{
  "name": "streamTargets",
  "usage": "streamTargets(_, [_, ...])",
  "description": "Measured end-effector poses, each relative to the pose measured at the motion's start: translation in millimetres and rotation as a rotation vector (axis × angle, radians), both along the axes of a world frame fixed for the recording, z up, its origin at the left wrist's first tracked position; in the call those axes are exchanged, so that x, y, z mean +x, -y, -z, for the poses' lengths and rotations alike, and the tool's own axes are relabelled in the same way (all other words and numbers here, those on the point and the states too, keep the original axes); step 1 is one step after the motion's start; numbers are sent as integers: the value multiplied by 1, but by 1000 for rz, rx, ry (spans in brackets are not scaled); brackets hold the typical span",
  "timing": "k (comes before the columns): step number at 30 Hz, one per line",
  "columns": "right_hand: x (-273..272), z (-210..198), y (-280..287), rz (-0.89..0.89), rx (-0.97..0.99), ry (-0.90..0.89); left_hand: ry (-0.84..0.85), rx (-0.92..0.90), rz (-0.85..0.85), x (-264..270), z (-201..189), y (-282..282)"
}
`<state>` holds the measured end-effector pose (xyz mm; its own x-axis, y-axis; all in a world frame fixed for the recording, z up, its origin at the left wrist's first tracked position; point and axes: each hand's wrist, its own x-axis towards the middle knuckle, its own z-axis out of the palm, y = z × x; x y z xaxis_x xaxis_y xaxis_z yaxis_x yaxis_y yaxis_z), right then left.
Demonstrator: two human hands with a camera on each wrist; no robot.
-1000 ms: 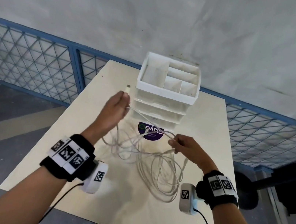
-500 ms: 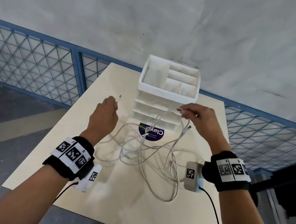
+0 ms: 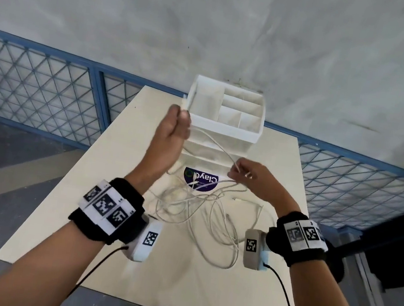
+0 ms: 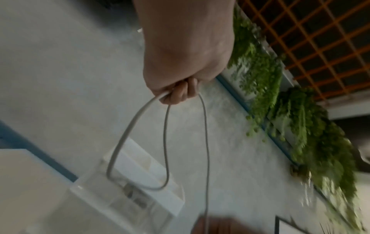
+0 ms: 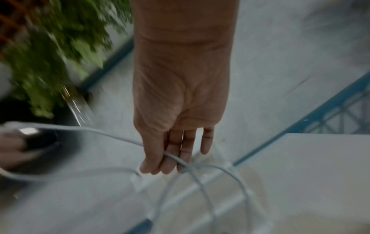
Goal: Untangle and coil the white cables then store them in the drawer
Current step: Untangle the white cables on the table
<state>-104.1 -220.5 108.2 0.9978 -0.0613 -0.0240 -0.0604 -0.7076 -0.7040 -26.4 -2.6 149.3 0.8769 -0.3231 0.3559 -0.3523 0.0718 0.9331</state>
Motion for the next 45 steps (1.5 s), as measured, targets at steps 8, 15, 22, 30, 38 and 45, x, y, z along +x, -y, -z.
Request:
streamTargets(8, [-4, 20, 14, 344, 117, 287, 96, 399, -120, 10, 20, -38])
streamTargets(15, [-5, -17, 17, 347, -121, 603, 57, 928, 53, -1, 72, -53])
streamTargets(22, [-4, 37, 35, 533, -113, 153, 4, 899, 200, 0, 73, -55])
streamTargets(30, [-3, 7, 16, 401, -20, 447, -63, 1041, 433, -4, 91, -46])
streamTargets(38, [-14, -26, 45, 390, -282, 524, -109, 901, 372, 7, 89, -53])
streamTargets(45, [-75, 38, 68, 289, -159, -557, -233, 1080, 655, 2, 108, -63])
